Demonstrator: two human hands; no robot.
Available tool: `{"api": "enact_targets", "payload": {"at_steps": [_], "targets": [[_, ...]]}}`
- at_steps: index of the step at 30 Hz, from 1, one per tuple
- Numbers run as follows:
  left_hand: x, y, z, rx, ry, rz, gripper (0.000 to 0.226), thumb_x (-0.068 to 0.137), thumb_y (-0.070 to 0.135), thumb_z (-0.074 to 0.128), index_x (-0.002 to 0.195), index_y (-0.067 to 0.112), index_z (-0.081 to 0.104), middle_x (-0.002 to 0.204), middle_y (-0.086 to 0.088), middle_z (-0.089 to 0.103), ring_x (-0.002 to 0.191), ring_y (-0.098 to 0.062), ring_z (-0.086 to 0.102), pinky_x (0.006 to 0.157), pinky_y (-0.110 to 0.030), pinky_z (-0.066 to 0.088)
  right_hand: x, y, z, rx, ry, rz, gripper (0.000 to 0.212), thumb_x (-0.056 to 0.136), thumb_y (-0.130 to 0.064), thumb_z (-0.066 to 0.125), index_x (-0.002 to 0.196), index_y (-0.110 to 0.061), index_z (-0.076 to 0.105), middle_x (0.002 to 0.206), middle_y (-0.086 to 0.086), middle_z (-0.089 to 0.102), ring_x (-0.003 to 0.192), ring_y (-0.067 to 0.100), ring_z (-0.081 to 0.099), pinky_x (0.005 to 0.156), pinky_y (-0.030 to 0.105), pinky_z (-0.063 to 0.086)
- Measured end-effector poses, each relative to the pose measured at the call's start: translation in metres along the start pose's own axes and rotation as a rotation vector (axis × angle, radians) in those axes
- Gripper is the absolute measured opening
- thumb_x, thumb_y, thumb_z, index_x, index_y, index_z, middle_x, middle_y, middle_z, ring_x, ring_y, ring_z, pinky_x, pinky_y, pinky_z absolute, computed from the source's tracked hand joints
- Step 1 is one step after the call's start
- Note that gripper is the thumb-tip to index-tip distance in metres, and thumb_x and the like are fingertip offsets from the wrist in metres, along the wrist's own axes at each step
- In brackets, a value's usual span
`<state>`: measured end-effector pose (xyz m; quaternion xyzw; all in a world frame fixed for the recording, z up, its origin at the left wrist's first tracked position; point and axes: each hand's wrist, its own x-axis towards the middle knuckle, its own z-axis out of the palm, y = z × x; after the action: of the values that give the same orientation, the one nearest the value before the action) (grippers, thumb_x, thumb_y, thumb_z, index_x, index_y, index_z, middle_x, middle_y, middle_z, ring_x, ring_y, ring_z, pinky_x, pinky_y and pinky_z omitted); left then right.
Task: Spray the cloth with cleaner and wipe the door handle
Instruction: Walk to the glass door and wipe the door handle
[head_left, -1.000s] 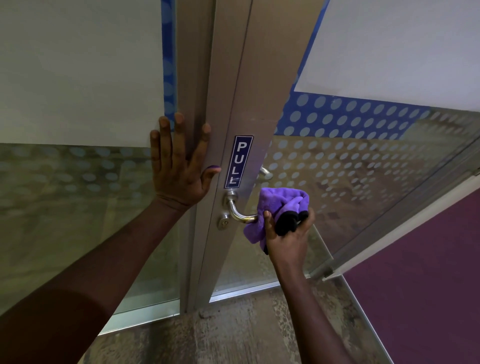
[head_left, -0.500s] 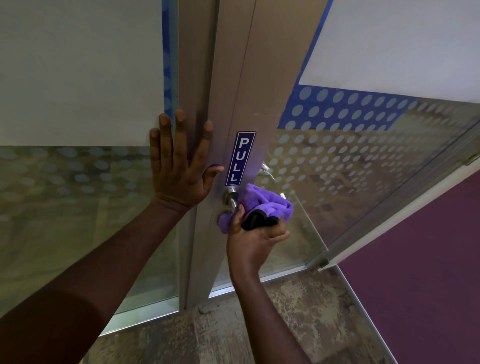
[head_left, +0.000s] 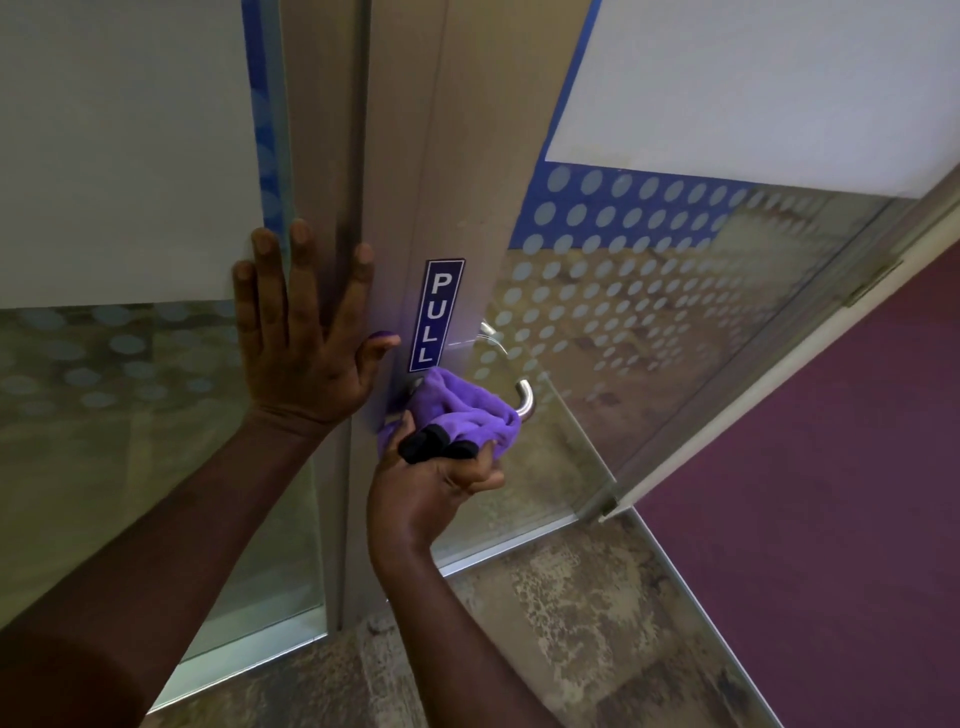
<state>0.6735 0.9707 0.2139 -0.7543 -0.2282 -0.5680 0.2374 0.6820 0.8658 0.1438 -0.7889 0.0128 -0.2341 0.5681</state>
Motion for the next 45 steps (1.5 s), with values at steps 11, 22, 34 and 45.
{"api": "enact_targets", "payload": {"at_steps": [11,22,34,45], "targets": [[0.001,-0.002,-0.002,0.016,-0.015,0.011,0.062,0.098,0.05,0.023,0.143,0.014,0.046,0.135,-0.031,0.048,0.129,-0.049,0.032,0.12,-0.046,0.011,0.002,0.01,0.002,0.161,0.033,-0.003,0.079,0.073,-0.013,0.08,0.125,-0.011,0.021,0.121,0.012,0.032,0.107,0.04,0.054,0.085,0.049,0.053],[0.002,0.0,-0.004,0.011,0.0,0.008,0.062,0.097,0.05,0.024,0.142,0.014,0.047,0.134,-0.03,0.05,0.128,-0.048,0.033,0.119,-0.046,0.012,0.026,0.017,-0.01,0.267,-0.029,0.052,0.062,0.078,-0.008,0.075,0.116,0.003,0.027,0.119,0.009,0.039,0.095,0.003,0.046,0.08,0.002,0.04],[0.002,0.0,0.0,0.008,0.035,0.003,0.063,0.096,0.052,0.025,0.143,0.014,0.045,0.137,-0.028,0.04,0.127,-0.049,0.034,0.12,-0.046,0.011,0.067,0.024,-0.028,0.191,-0.173,0.223,0.062,0.08,-0.025,0.075,0.105,-0.016,0.019,0.121,0.018,0.043,0.094,0.025,0.055,0.074,0.025,0.047],[0.005,0.002,-0.002,0.015,0.028,-0.024,0.064,0.096,0.052,0.024,0.141,0.012,0.046,0.133,-0.032,0.05,0.126,-0.049,0.035,0.119,-0.046,0.013,0.102,0.045,-0.034,0.189,-0.305,0.27,0.06,0.082,-0.032,0.073,0.103,-0.016,0.019,0.12,0.02,0.053,0.1,0.03,0.06,0.078,0.031,0.046]]}}
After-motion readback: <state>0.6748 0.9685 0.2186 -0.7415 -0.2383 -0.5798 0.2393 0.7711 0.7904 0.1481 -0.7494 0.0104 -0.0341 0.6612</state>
